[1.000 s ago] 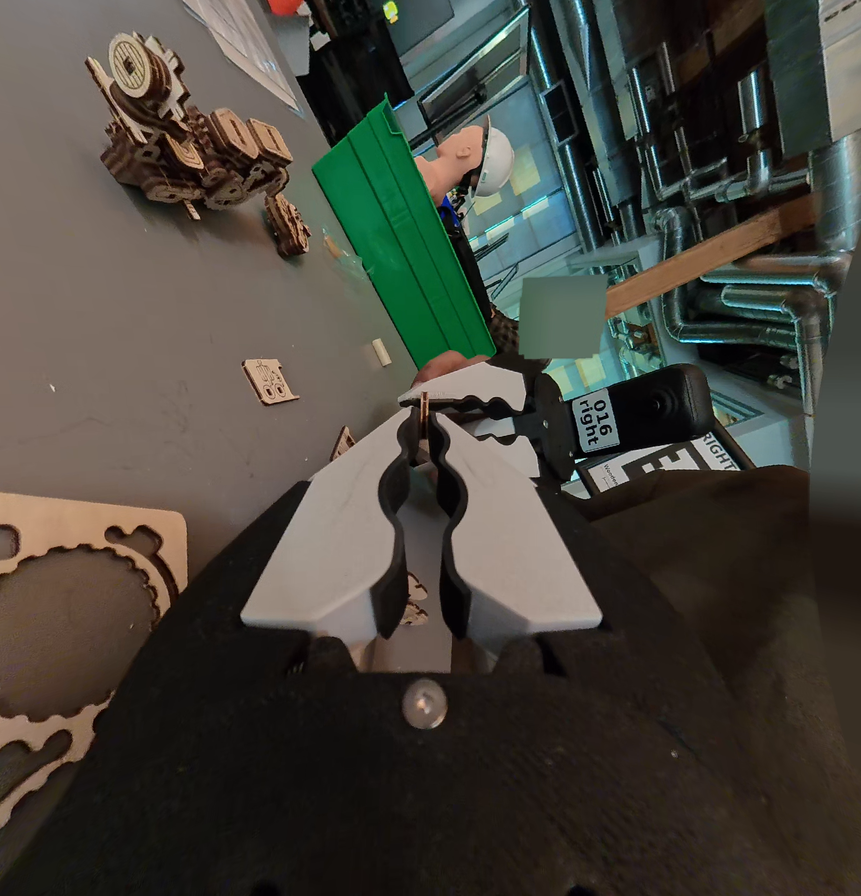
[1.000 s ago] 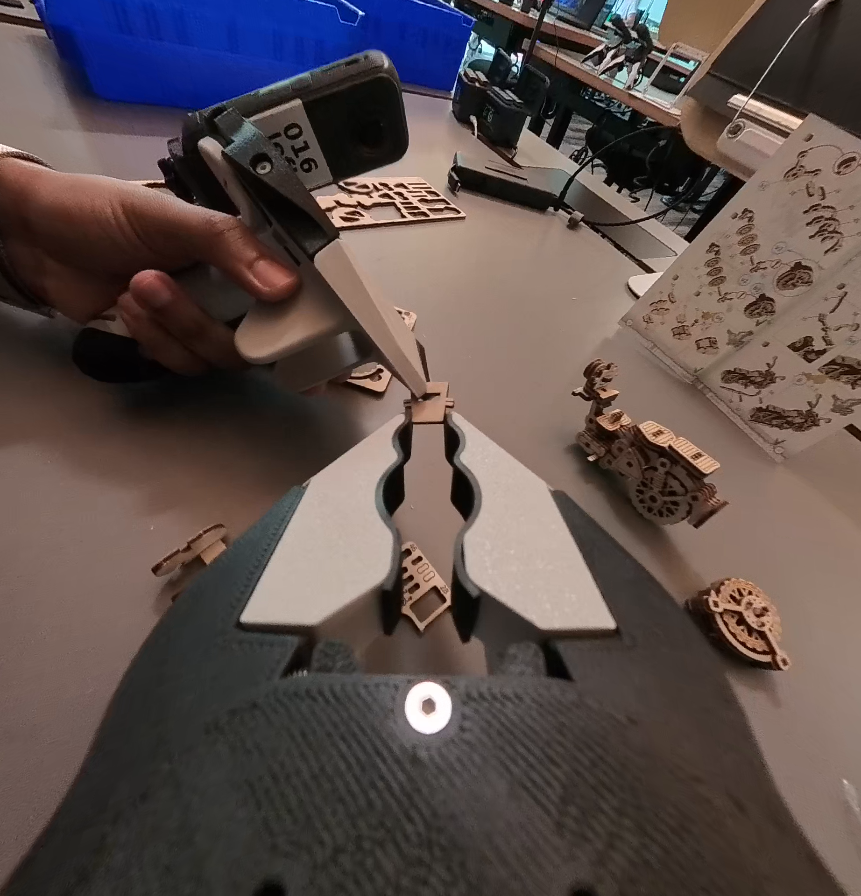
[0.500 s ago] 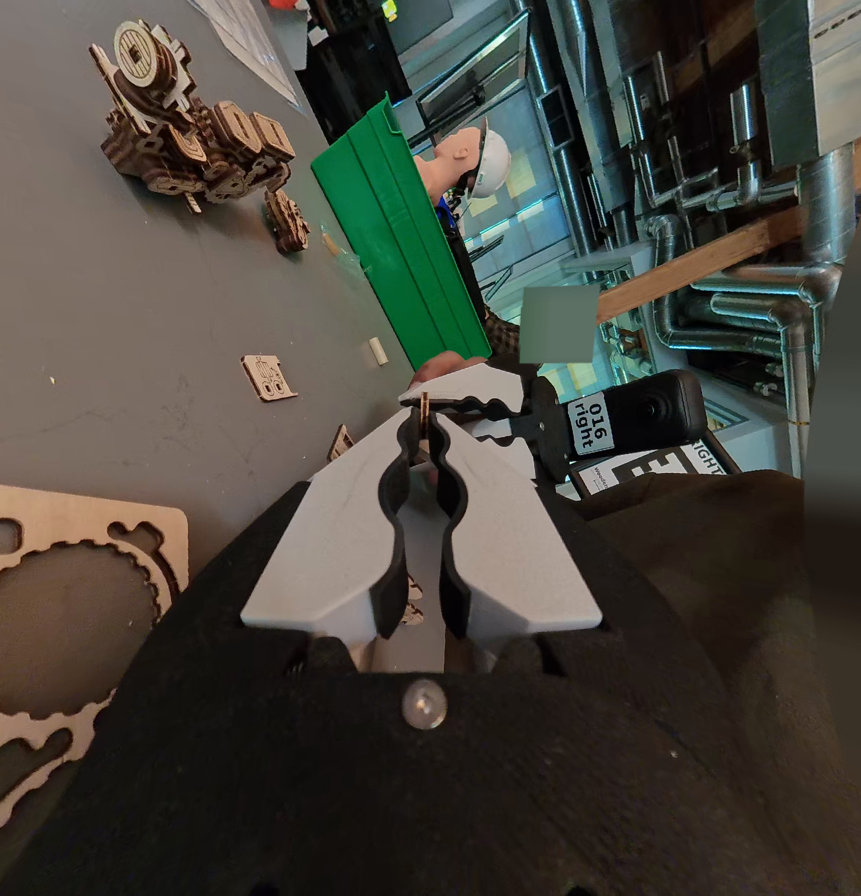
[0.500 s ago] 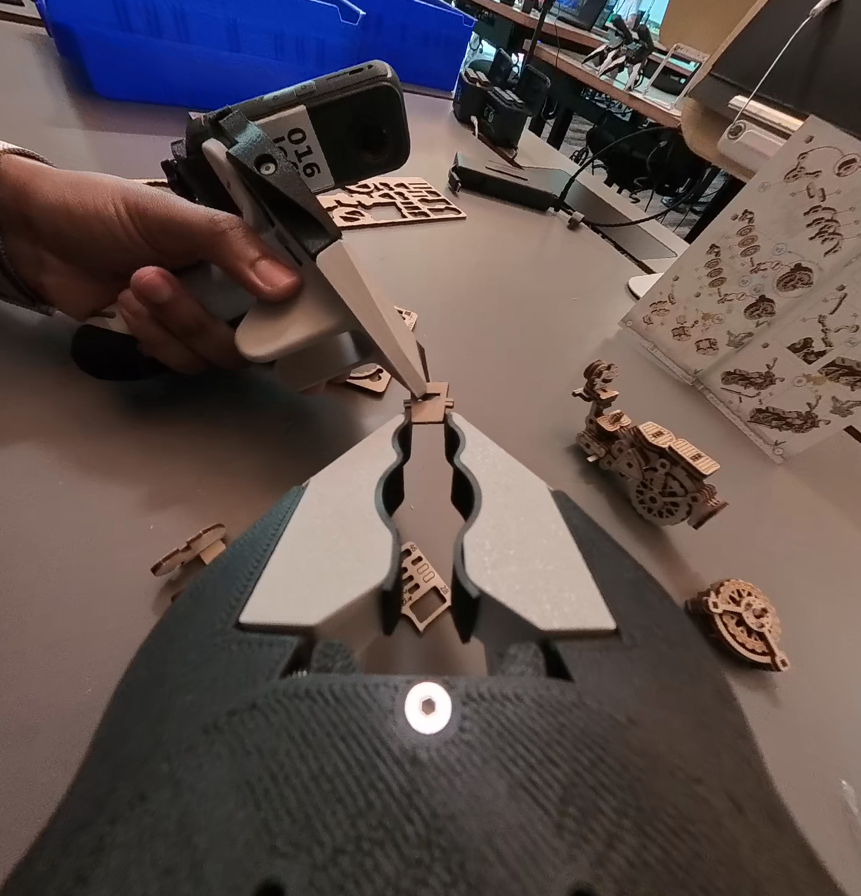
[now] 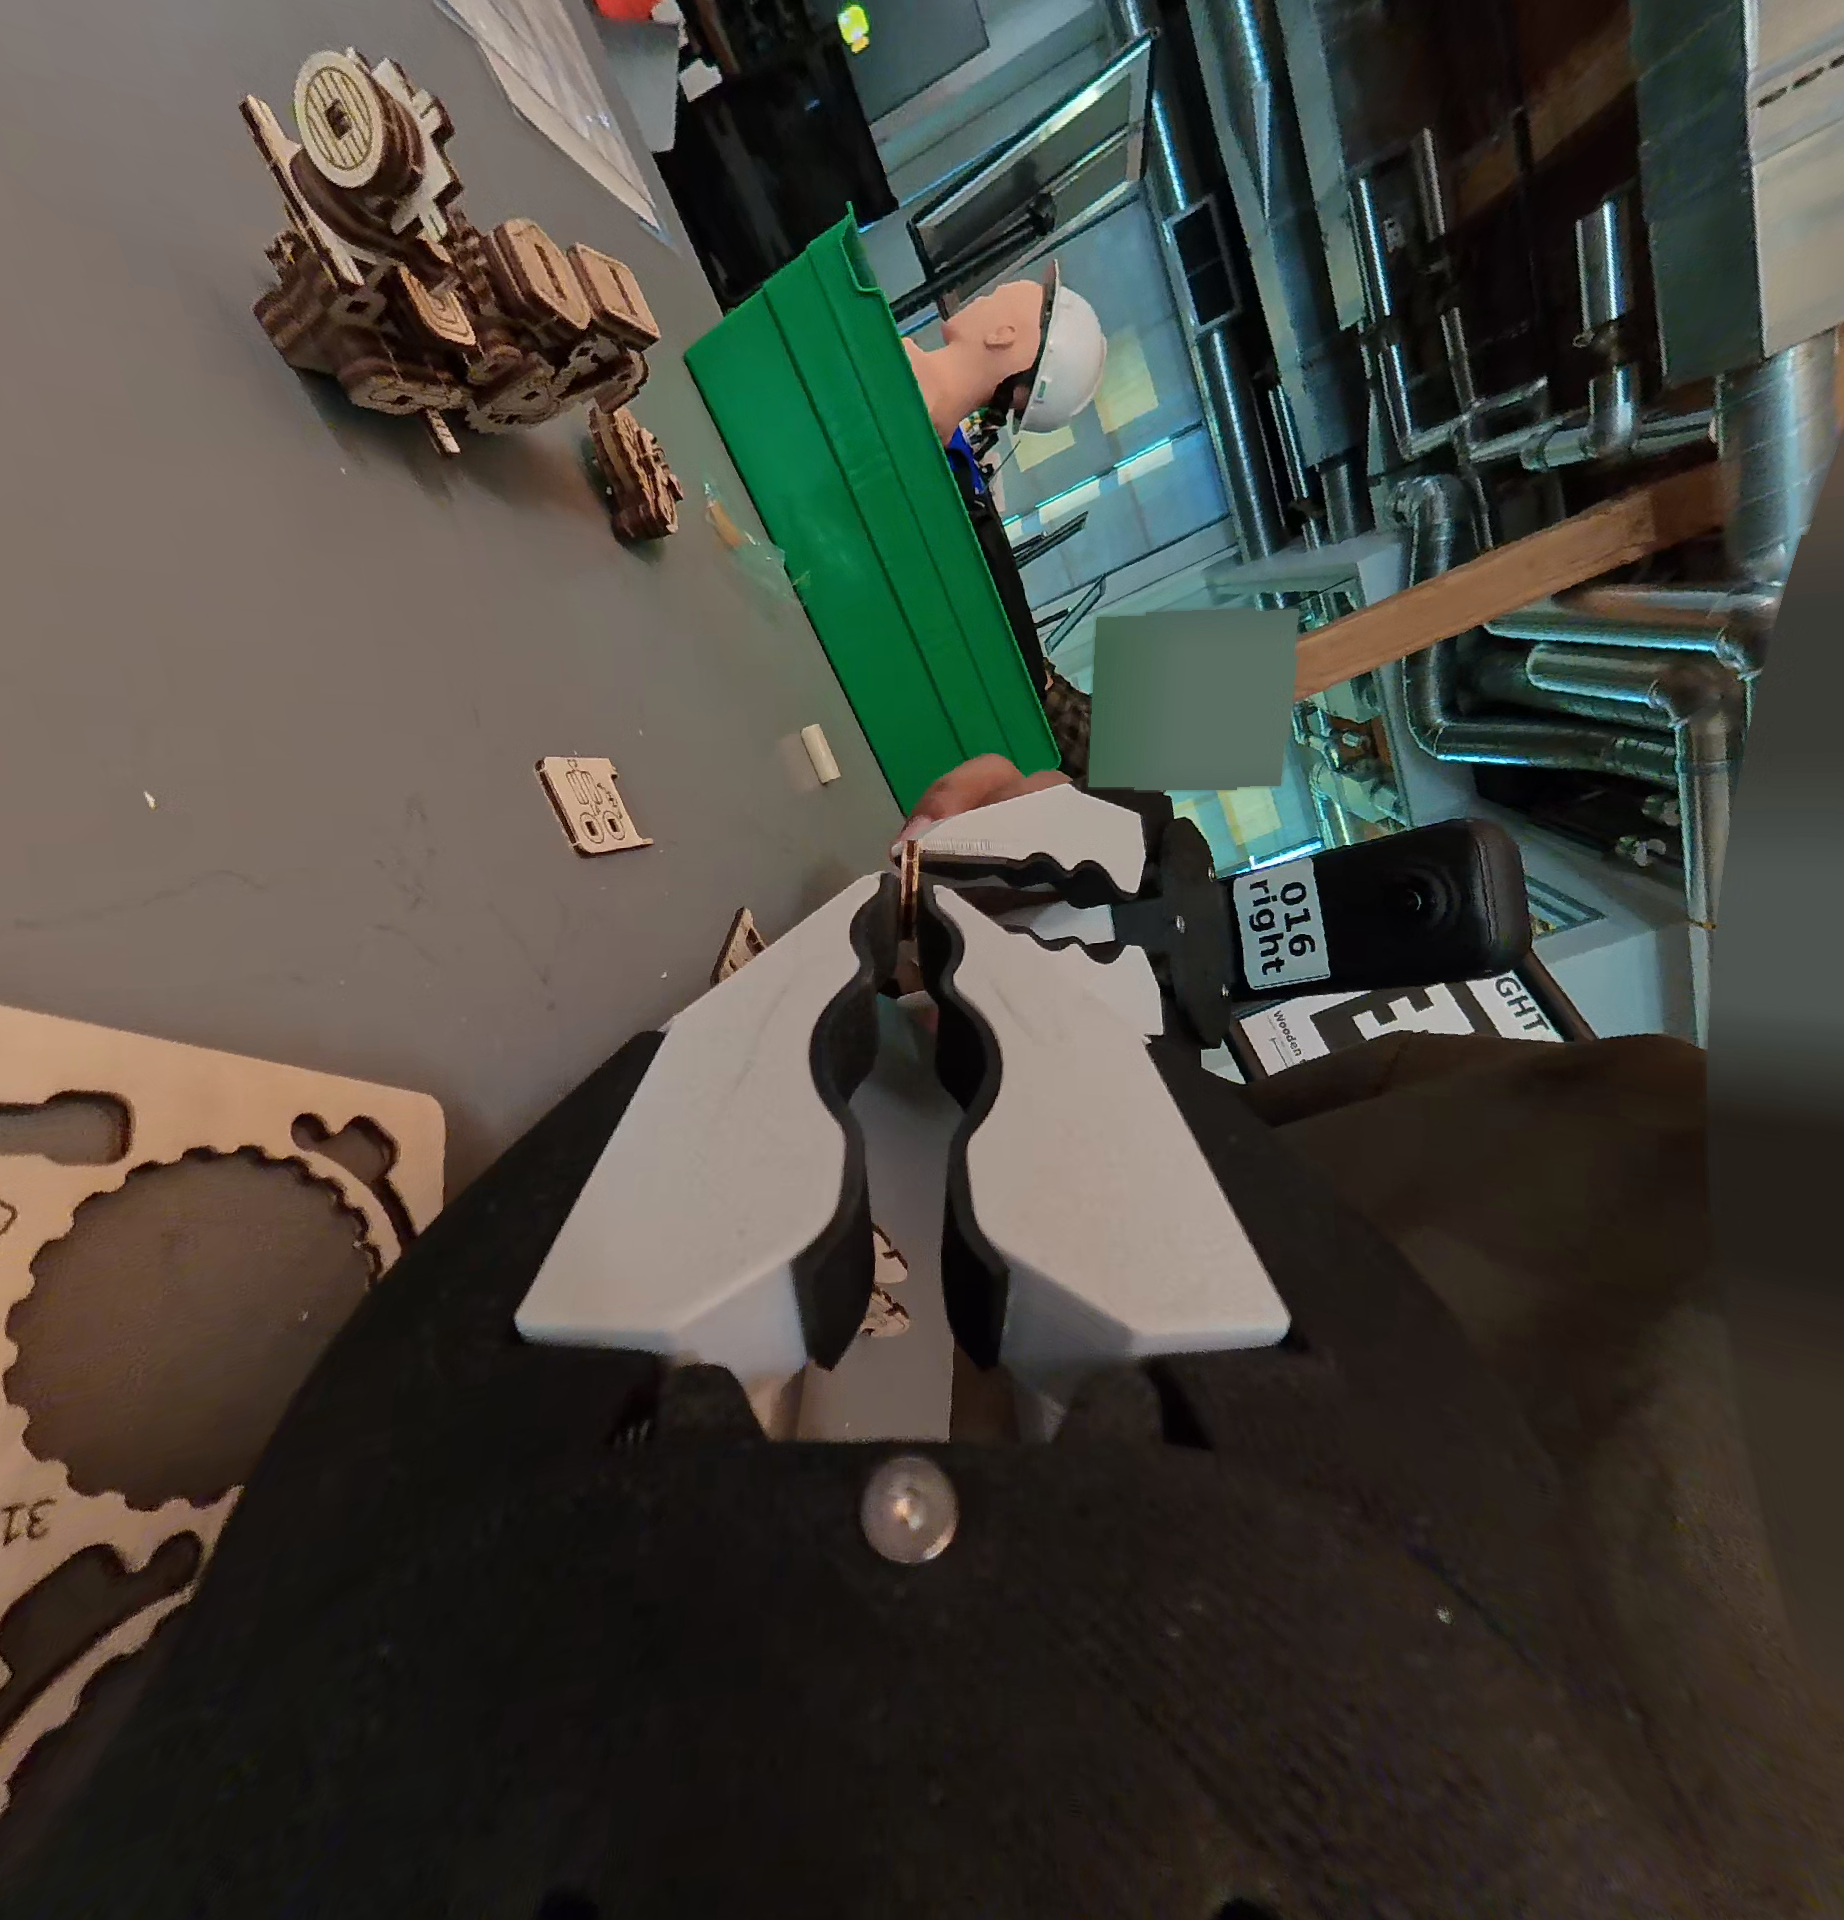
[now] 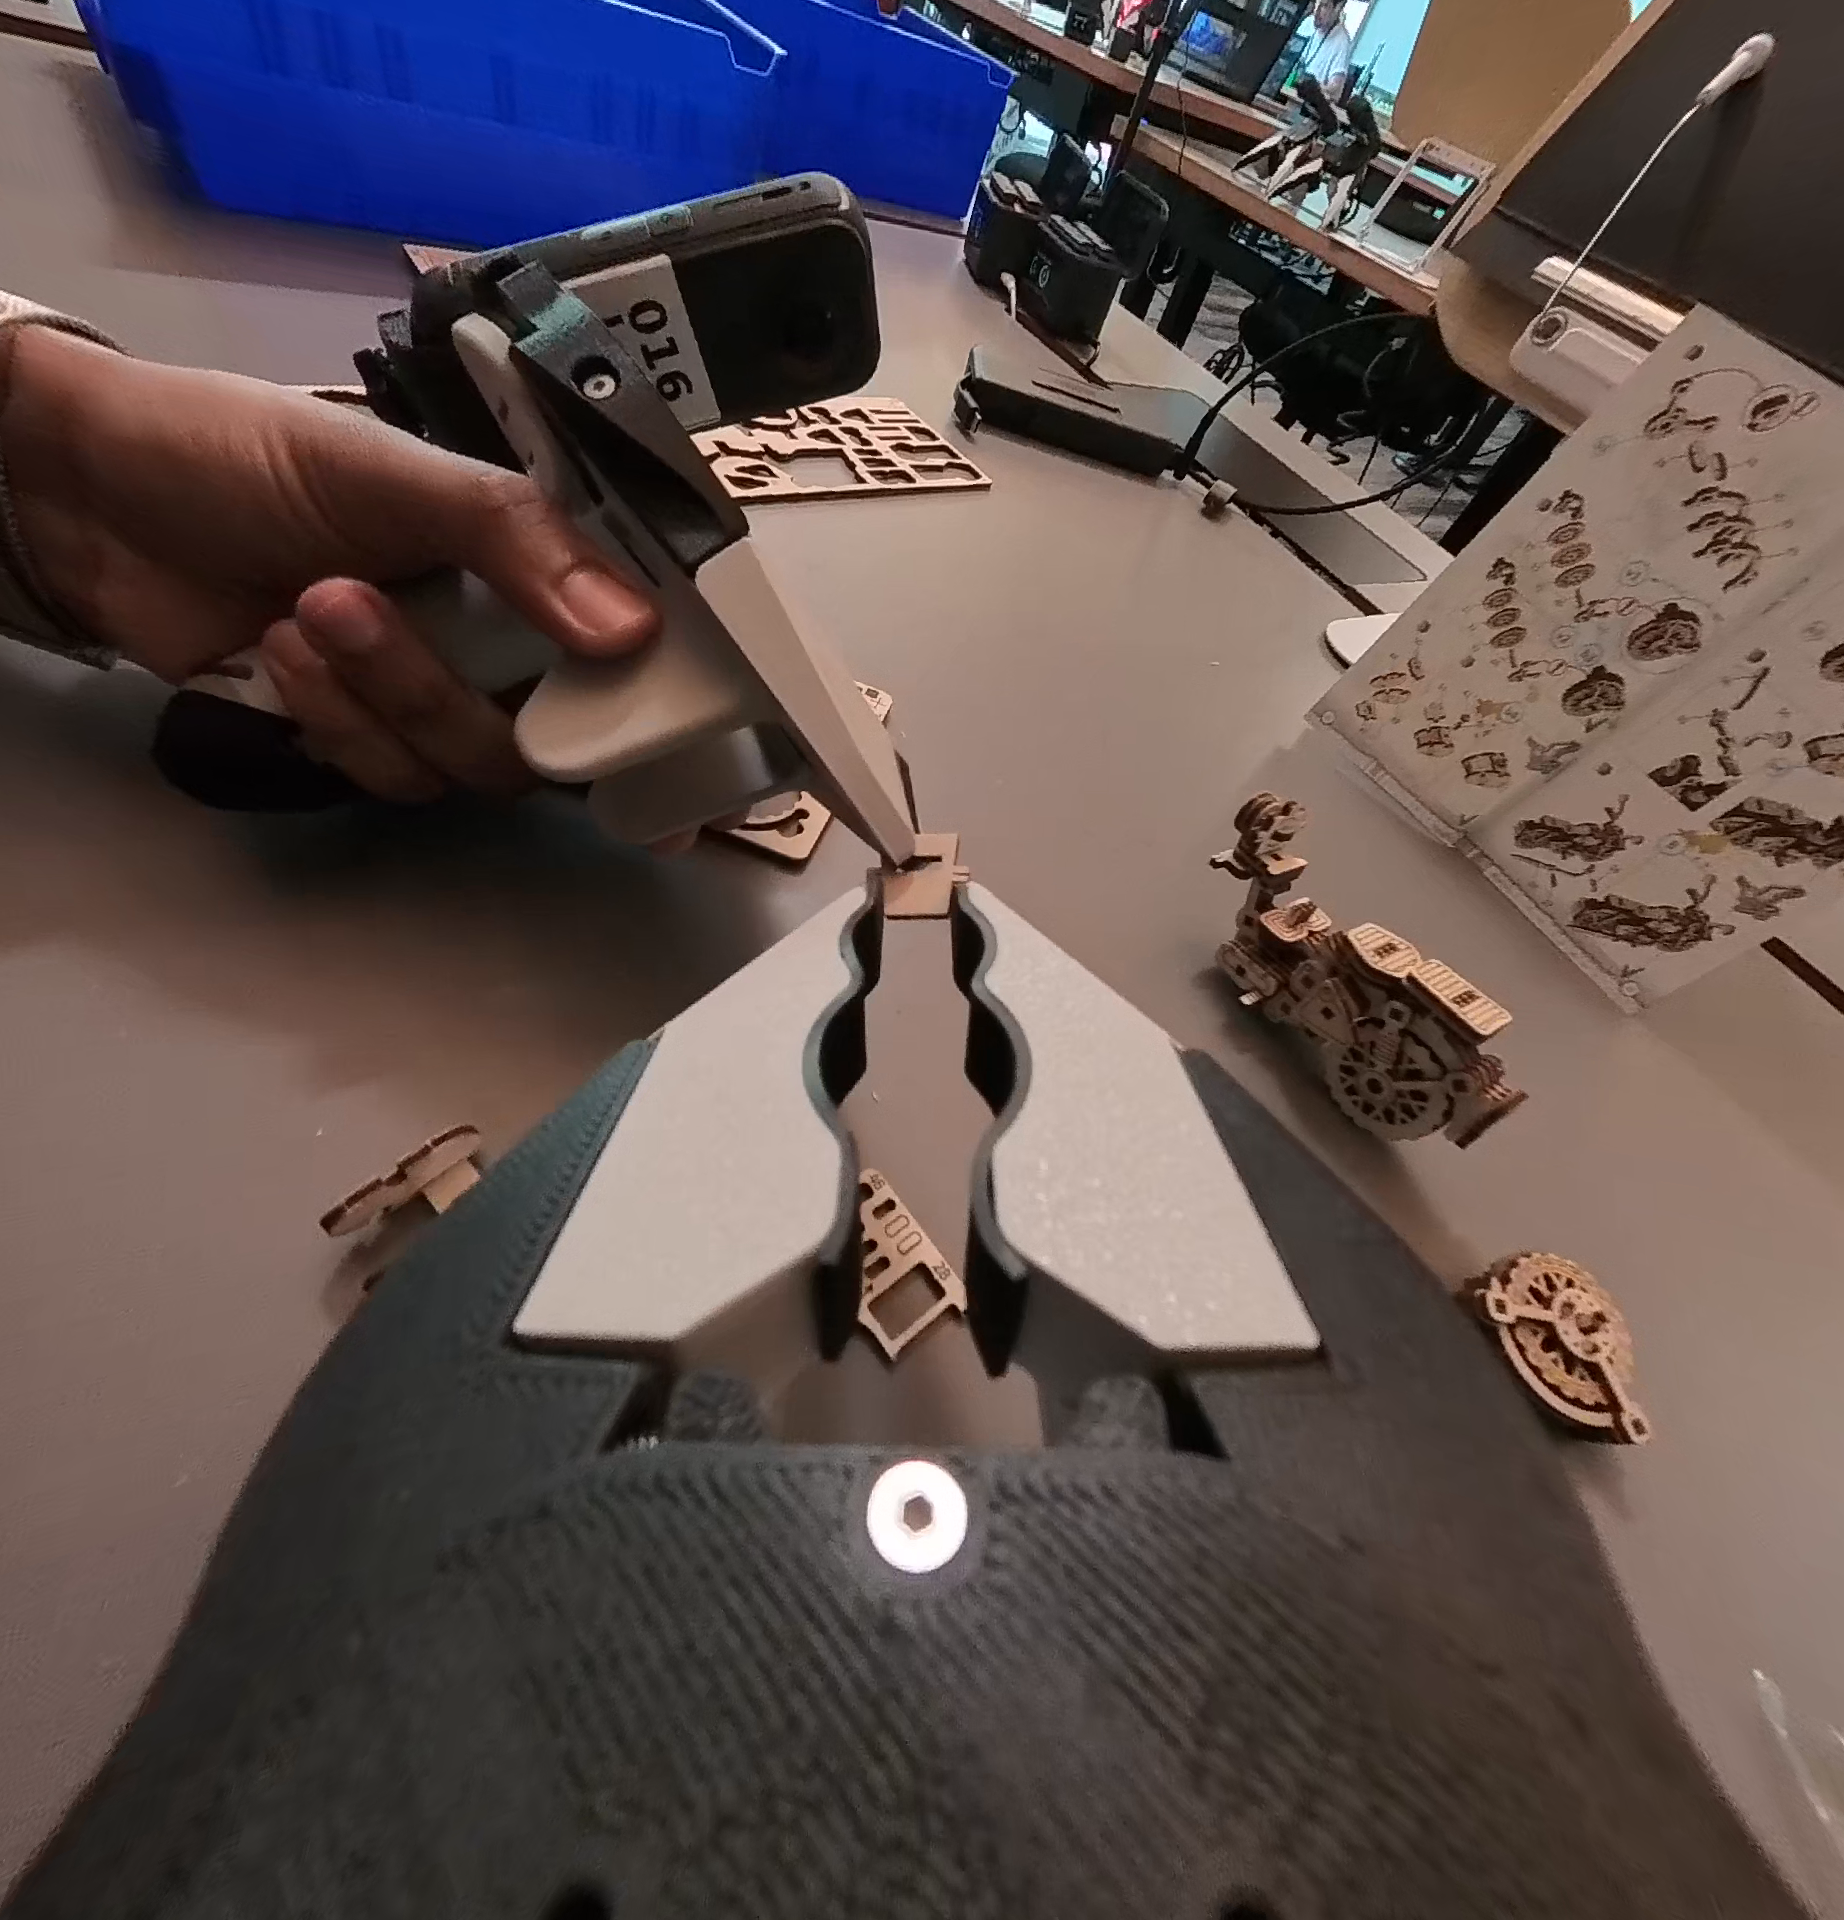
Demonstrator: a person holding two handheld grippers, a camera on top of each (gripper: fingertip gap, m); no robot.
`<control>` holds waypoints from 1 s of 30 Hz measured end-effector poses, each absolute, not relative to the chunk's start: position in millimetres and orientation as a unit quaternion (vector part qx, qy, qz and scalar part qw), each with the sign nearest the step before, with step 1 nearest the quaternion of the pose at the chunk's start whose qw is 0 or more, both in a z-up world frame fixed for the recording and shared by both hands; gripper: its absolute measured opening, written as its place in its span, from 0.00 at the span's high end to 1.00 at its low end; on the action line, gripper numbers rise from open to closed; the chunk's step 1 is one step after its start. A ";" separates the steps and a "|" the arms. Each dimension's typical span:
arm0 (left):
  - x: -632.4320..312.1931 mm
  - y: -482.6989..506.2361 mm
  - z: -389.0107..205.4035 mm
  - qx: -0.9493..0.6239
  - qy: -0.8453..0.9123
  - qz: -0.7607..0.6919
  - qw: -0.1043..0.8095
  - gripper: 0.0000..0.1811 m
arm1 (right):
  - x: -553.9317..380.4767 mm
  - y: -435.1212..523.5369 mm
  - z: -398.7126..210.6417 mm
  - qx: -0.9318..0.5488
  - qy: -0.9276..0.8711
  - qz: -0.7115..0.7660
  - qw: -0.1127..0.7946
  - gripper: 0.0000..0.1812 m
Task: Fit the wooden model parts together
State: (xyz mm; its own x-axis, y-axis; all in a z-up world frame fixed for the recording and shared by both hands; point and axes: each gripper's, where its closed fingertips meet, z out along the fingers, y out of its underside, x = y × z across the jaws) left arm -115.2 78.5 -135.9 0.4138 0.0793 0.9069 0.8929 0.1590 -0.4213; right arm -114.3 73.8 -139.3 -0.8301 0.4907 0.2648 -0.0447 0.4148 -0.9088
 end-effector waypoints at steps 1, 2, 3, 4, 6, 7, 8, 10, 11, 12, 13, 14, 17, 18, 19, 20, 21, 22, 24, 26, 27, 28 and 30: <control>-114.9 78.5 -134.5 -0.560 -0.430 -0.324 0.629 1.00 | -114.2 73.9 -138.1 -0.142 -0.800 0.526 0.253 0.94; -114.7 78.6 -132.6 -0.559 -0.428 -0.326 0.631 0.99 | -114.4 74.4 -136.7 -0.146 -0.798 0.529 0.250 0.94; -114.7 78.9 -131.3 -0.557 -0.429 -0.327 0.631 0.93 | -115.3 75.4 -135.8 -0.152 -0.796 0.531 0.248 0.94; -114.8 79.1 -130.2 -0.556 -0.431 -0.326 0.631 0.88 | -116.7 77.2 -135.3 -0.158 -0.795 0.531 0.247 0.94; -114.4 78.6 -126.2 -0.553 -0.435 -0.322 0.634 0.86 | -119.7 82.3 -134.2 -0.174 -0.793 0.526 0.252 0.94; -111.7 78.5 -123.1 -0.554 -0.431 -0.323 0.635 0.86 | -120.4 85.2 -133.2 -0.183 -0.793 0.522 0.255 0.94; -108.2 78.2 -121.7 -0.559 -0.429 -0.322 0.632 0.86 | -119.7 88.1 -131.9 -0.194 -0.792 0.518 0.258 0.94; -100.2 76.0 -121.1 -0.579 -0.422 -0.307 0.627 0.86 | -112.7 93.6 -130.3 -0.225 -0.791 0.509 0.254 0.94; -95.8 74.1 -121.7 -0.592 -0.418 -0.294 0.624 0.86 | -105.9 95.8 -131.0 -0.246 -0.790 0.506 0.245 0.94; -91.1 72.2 -123.2 -0.607 -0.411 -0.278 0.620 0.86 | -97.5 97.5 -133.5 -0.268 -0.788 0.503 0.232 0.94; -85.9 70.3 -126.4 -0.627 -0.403 -0.261 0.614 0.86 | -87.9 98.8 -137.9 -0.288 -0.789 0.497 0.217 0.94; -80.7 68.9 -131.4 -0.650 -0.394 -0.241 0.604 0.86 | -77.8 100.2 -143.1 -0.303 -0.792 0.488 0.205 0.94; -65.5 67.5 -151.9 -0.713 -0.368 -0.202 0.562 0.85 | -54.5 110.8 -156.5 -0.326 -0.811 0.440 0.204 0.94; -60.5 68.5 -156.3 -0.724 -0.360 -0.201 0.553 0.85 | -47.9 113.6 -158.2 -0.332 -0.815 0.428 0.205 0.94; -55.4 69.8 -159.9 -0.734 -0.353 -0.205 0.543 0.84 | -41.2 114.7 -159.1 -0.340 -0.817 0.421 0.200 0.94; -50.8 70.9 -164.8 -0.744 -0.347 -0.208 0.531 0.82 | -34.1 113.8 -159.9 -0.348 -0.816 0.420 0.190 0.94; -46.2 71.7 -170.5 -0.757 -0.341 -0.210 0.516 0.80 | -26.8 111.2 -160.9 -0.358 -0.814 0.421 0.178 0.94; -42.4 71.9 -176.3 -0.770 -0.334 -0.209 0.502 0.79 | -19.9 107.8 -162.6 -0.365 -0.813 0.423 0.165 0.94; -37.9 71.9 -181.7 -0.784 -0.323 -0.201 0.491 0.79 | -9.7 102.8 -169.8 -0.370 -0.817 0.415 0.154 0.94; -32.6 72.9 -180.3 -0.788 -0.309 -0.207 0.491 0.78 | -1.8 100.1 -177.2 -0.360 -0.829 0.399 0.155 0.94; -30.2 73.0 -181.0 -0.791 -0.303 -0.208 0.489 0.78 | 2.2 98.2 -178.6 -0.353 -0.833 0.397 0.154 0.94; -29.0 73.0 -182.9 -0.796 -0.299 -0.204 0.485 0.77 | 6.2 95.3 -179.1 -0.346 -0.835 0.400 0.151 0.94; -26.5 74.8 -182.4 -0.801 -0.288 -0.199 0.485 0.76 | 12.2 89.1 -180.3 -0.339 -0.835 0.409 0.140 0.94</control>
State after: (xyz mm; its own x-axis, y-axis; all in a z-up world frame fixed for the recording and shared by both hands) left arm -26.5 74.8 -182.4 0.7548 0.2697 0.5979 0.6548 -0.3636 -0.6626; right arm 12.2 89.1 -180.3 -0.7307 0.6814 -0.0432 0.4520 0.4354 -0.7786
